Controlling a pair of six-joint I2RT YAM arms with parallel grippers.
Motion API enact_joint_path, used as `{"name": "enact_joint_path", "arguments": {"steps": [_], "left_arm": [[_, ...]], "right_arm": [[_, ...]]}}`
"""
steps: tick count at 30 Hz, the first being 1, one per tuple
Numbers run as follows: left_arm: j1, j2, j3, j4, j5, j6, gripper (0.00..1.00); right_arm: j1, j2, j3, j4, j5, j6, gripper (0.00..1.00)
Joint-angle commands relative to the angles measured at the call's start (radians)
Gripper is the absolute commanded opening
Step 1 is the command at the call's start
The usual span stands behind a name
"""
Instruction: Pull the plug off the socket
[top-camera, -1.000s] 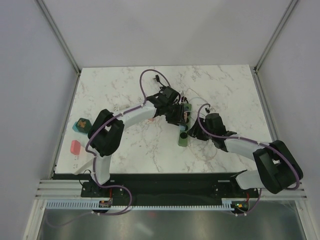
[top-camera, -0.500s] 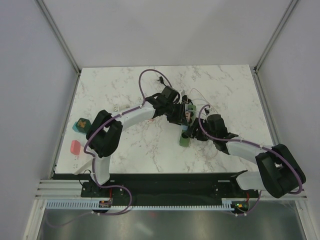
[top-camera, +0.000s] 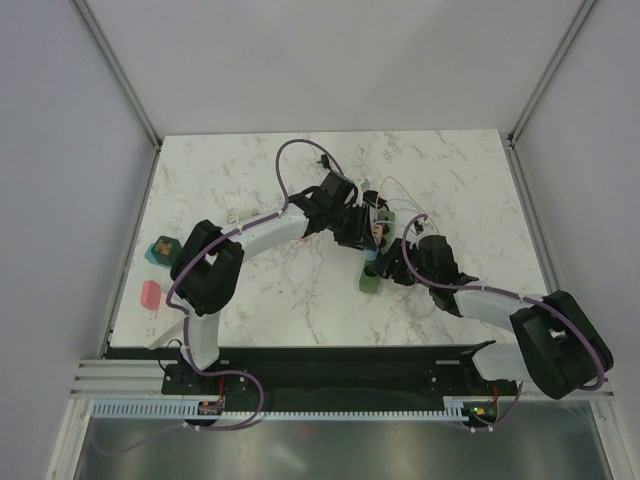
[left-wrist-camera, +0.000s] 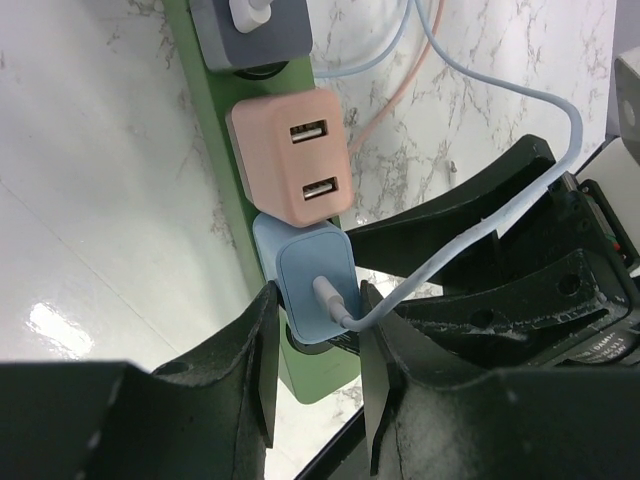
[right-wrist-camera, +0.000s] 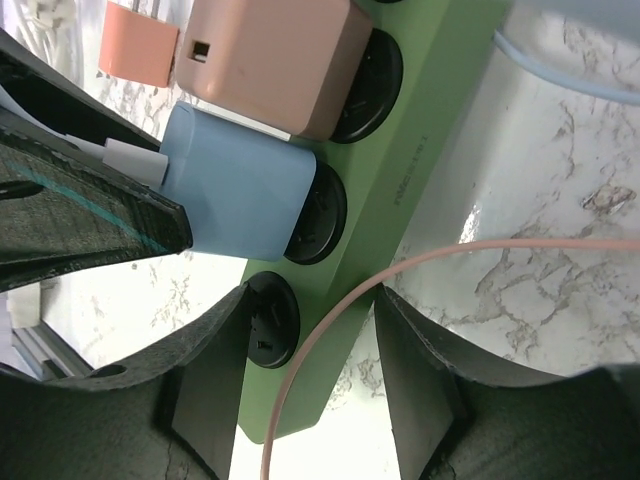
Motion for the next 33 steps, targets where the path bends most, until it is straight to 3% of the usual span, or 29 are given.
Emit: {"name": "enact_joint_path", "arguments": {"steps": [1, 11, 19, 23, 24, 25, 28, 33], "left_arm": [[-0.002, -0.108, 0.026, 0.185, 0.123, -0.066, 0.02], [0.007, -0.125, -0.002, 0.231, 0.17, -0.119, 0.02], [0.01, -0.13, -0.006, 0.271, 0.222, -0.16, 0.02], [0.007, -0.122, -0.006, 0.282, 0.235, -0.153, 0.02], [0.006, -0.125, -0.005, 0.27, 0.216, -0.14, 0.02], [0.001, -0.128, -0.003, 0.253, 0.193, -0.123, 0.02], [-0.025, -0.13, 0.012, 0.164, 0.086, -0.024, 0.02], [-0.081, -0.136, 0.012, 0.053, -0.11, 0.064, 0.02]], "right_arm": [[0.005, 0.017, -0.059, 0.059, -0.064, 0.047, 0.59], [-0.031, 0.031, -0.102, 0.104, -0.075, 0.083, 0.63], [-0.079, 0.128, -0.16, 0.314, -0.178, 0.18, 0.62], [-0.079, 0.137, -0.16, 0.334, -0.185, 0.189, 0.46], [-0.079, 0.134, -0.16, 0.32, -0.178, 0.189, 0.41], [-0.079, 0.129, -0.158, 0.306, -0.167, 0.186, 0.3], [-0.079, 0.117, -0.142, 0.263, -0.155, 0.179, 0.18], [-0.079, 0.094, -0.116, 0.184, -0.133, 0.151, 0.11]]}}
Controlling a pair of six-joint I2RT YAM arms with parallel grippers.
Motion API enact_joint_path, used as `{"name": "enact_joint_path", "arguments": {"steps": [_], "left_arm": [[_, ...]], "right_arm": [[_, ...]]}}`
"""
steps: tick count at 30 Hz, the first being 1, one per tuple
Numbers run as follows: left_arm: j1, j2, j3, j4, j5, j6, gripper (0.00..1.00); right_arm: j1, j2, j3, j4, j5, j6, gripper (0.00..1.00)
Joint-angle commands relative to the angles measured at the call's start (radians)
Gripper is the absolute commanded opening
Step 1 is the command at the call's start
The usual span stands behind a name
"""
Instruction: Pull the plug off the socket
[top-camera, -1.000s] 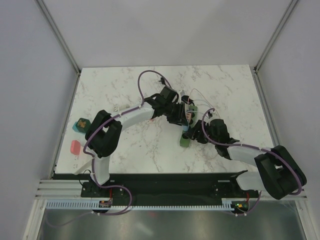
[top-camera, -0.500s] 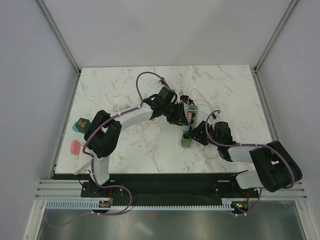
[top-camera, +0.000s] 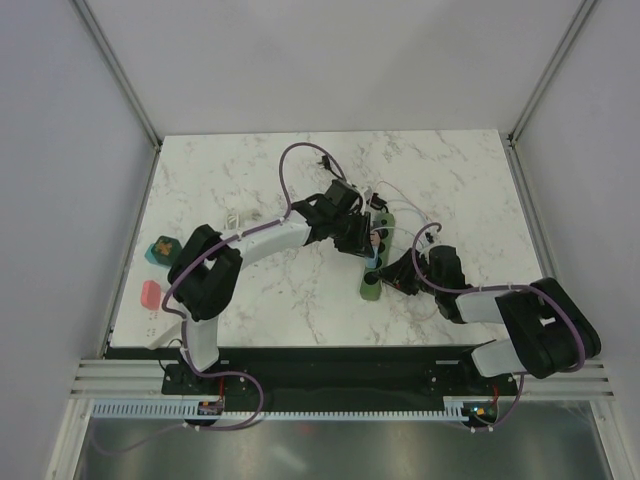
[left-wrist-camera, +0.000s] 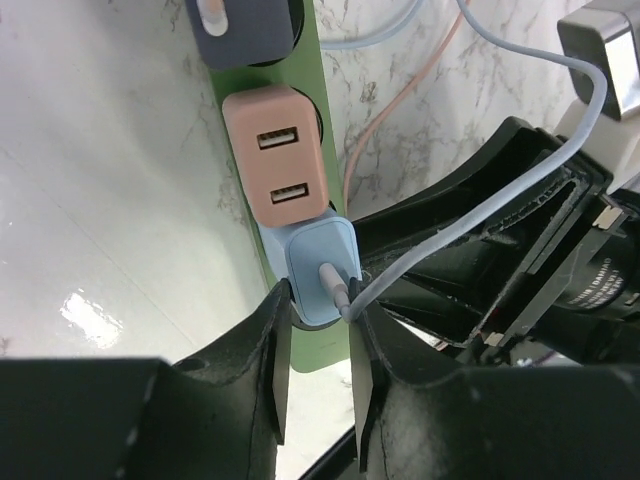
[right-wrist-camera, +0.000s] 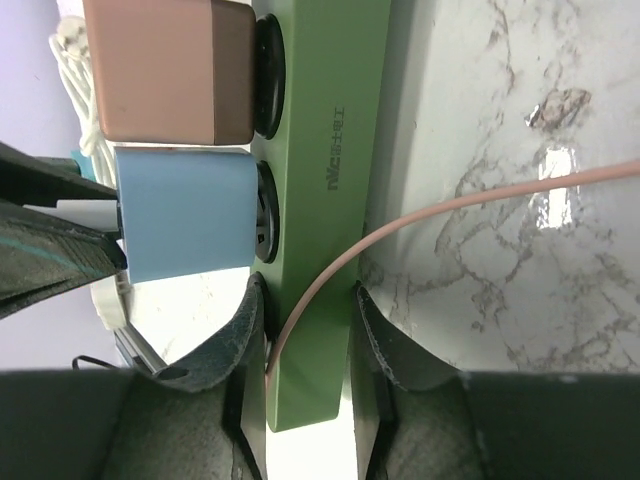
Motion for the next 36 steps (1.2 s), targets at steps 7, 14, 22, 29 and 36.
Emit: {"name": "enact_joint_path", "arguments": {"steps": [7, 14, 22, 29, 36], "left_arm": [[-0.083, -0.071, 0.063, 0.028, -0.153, 0.101, 0.12], [-0.095, -0.034, 0.099, -0.008, -0.204, 0.093, 0.63], [-0.095, -0.008, 0.101, -0.044, -0.234, 0.082, 0.76], [-0.103, 0.003, 0.112, -0.047, -0.173, 0.096, 0.8], [-0.114, 0.087, 0.176, -0.074, -0.116, 0.119, 0.78]], "right_arm": [[0.018, -0.018, 0.034, -0.11, 0.009, -0.062, 0.1], [0.016, -0.006, 0.038, -0.112, 0.006, -0.073, 0.1], [0.016, -0.009, 0.052, -0.147, 0.0, -0.098, 0.11], [0.016, -0.023, 0.069, -0.213, -0.006, -0.13, 0.13], [0.016, -0.021, 0.067, -0.233, 0.0, -0.151, 0.19]]}}
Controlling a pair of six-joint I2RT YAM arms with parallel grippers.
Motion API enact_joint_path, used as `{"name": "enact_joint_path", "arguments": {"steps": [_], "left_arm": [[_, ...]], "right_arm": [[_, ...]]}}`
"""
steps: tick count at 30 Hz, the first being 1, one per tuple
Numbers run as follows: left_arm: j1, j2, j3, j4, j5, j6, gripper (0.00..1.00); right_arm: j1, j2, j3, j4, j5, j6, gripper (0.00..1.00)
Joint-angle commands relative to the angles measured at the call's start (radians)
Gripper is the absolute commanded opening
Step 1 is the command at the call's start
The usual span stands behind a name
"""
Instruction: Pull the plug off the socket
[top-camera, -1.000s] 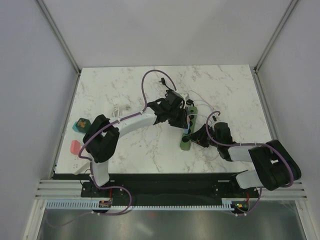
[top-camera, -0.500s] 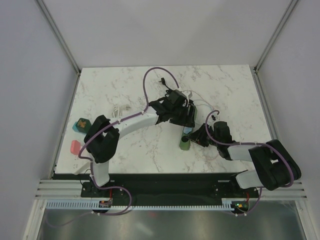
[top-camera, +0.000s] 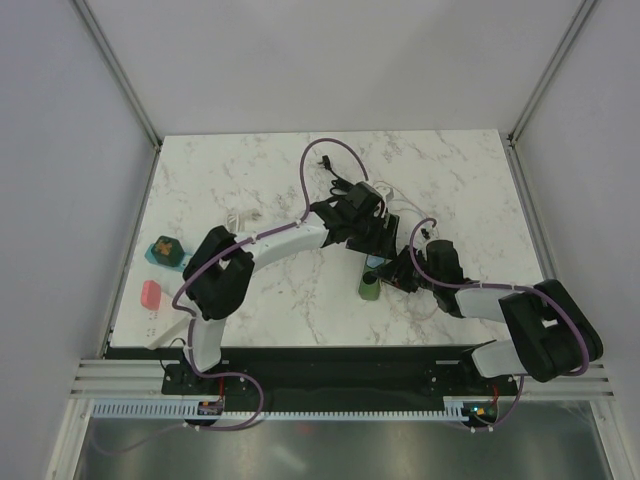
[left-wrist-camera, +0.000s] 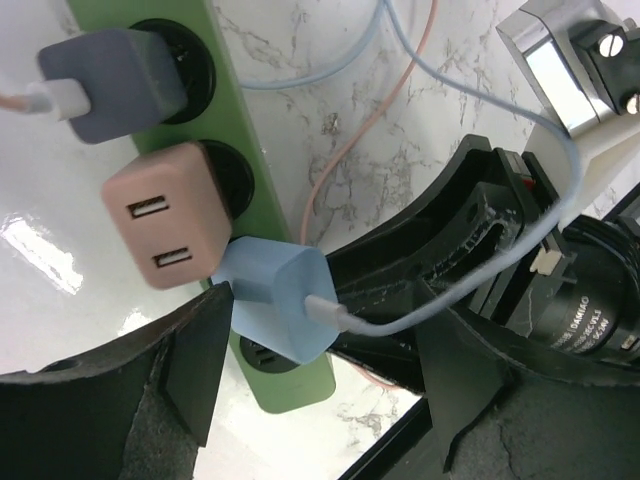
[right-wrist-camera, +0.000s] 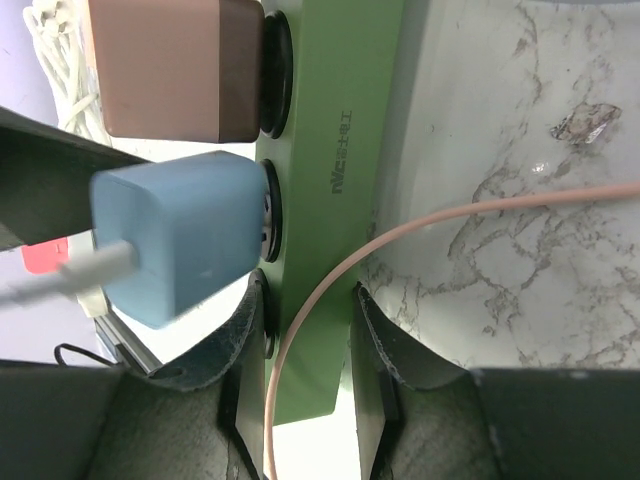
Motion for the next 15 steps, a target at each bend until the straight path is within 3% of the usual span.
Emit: {"name": "enact_joint_path", "arguments": {"steps": [1, 8, 15], "left_arm": [[-0.008, 0.056, 0.06, -0.022, 0.044, 0.041, 0.78], [-0.008, 0.099, 0.1, -0.091, -0.003, 0.055, 0.66], [-0.012, 0.12, 0.094, -0.137, -0.097, 0.073, 0.76]], "right_arm": [[0.009, 0.001, 0.005, -0.081, 0.012, -0.078, 0.19], [0.009, -0.027, 0.029, -0.151, 0.043, -0.104, 0.25], [0.009, -0.068, 0.049, -0.208, 0.047, -0.117, 0.38]]}}
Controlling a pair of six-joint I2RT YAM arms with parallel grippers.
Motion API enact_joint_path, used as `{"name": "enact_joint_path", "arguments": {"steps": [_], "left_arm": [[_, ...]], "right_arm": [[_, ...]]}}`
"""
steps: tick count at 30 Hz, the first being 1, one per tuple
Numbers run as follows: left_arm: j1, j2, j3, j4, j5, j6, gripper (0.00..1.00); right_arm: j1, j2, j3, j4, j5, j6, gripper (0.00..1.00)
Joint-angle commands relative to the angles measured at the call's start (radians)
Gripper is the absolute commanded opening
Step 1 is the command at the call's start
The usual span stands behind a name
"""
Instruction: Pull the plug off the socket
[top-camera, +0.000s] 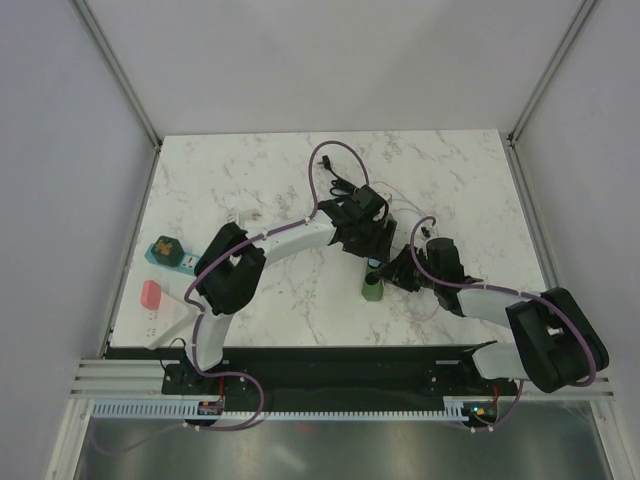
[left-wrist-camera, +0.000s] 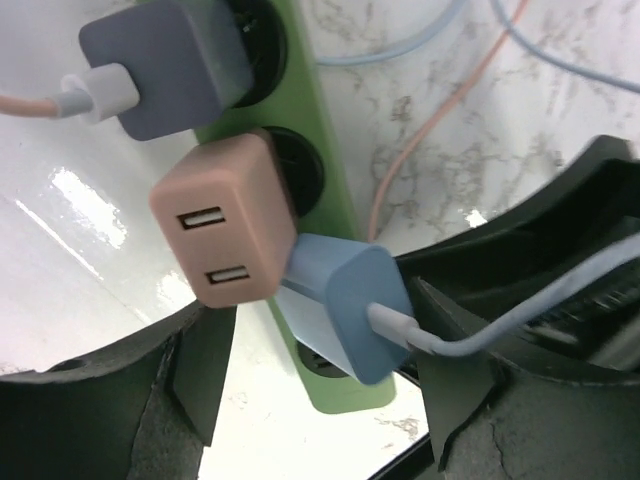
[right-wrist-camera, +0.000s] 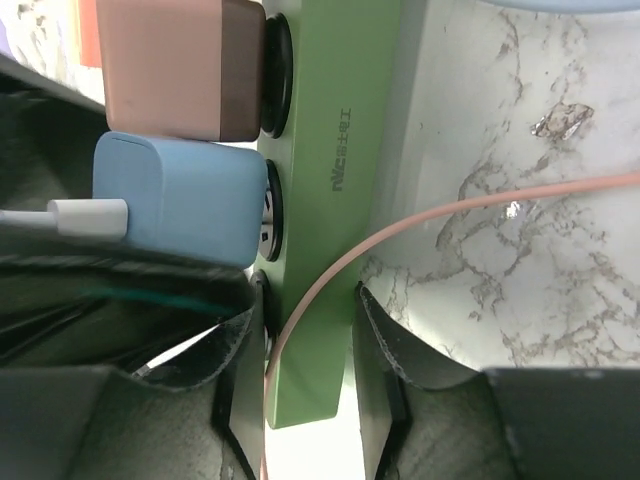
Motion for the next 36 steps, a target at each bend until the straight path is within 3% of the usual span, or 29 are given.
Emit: {"name": "enact_joint_path", "arguments": {"steps": [1, 2, 3, 6, 10, 13, 15, 17, 26, 30, 36], "left_arm": [[-0.012, 0.031, 0.007, -0.026, -0.054, 0.043, 0.76], [-0.012, 0.033, 0.001, -0.025, -0.057, 0.033, 0.74], [-0.013, 0.036, 0.001, -0.02, -0.06, 0.029, 0.62], [-0.018, 0.01, 0.007, -0.023, -0.075, 0.017, 0.44], [-0.024, -0.027, 0.022, -0.029, -0.082, 0.03, 0.33], [-0.024, -0.049, 0.047, -0.054, -0.056, 0.03, 0.2], [-0.024, -0.066, 0.051, -0.065, -0.046, 0.026, 0.14], [-0.026, -0.099, 0.053, -0.069, -0.039, 0.023, 0.07], [-0.026, -0.19, 0.119, -0.069, 0.105, 0.038, 0.02], [-0.026, -0.204, 0.217, -0.065, 0.197, 0.076, 0.02], [-0.027, -0.234, 0.376, -0.046, 0.205, 0.125, 0.02]], "right_arm": [[0.009, -0.02, 0.031, -0.134, 0.022, -0.085, 0.39], [0.007, -0.024, 0.038, -0.147, 0.023, -0.102, 0.4], [0.009, -0.032, 0.039, -0.153, 0.025, -0.108, 0.4], [0.009, -0.032, 0.032, -0.16, 0.029, -0.108, 0.44], [0.009, -0.034, 0.021, -0.189, 0.019, -0.11, 0.55], [0.009, -0.066, 0.057, -0.307, 0.04, -0.154, 0.73], [0.009, -0.104, 0.109, -0.364, 0.074, -0.183, 0.95], [0.009, -0.139, 0.169, -0.491, 0.103, -0.225, 0.98], [0.009, -0.406, 0.321, -0.907, 0.27, -0.274, 0.98], [0.007, -0.518, 0.433, -1.094, 0.328, -0.262, 0.98], [0.007, -0.638, 0.61, -1.252, 0.502, -0.231, 0.98]]}}
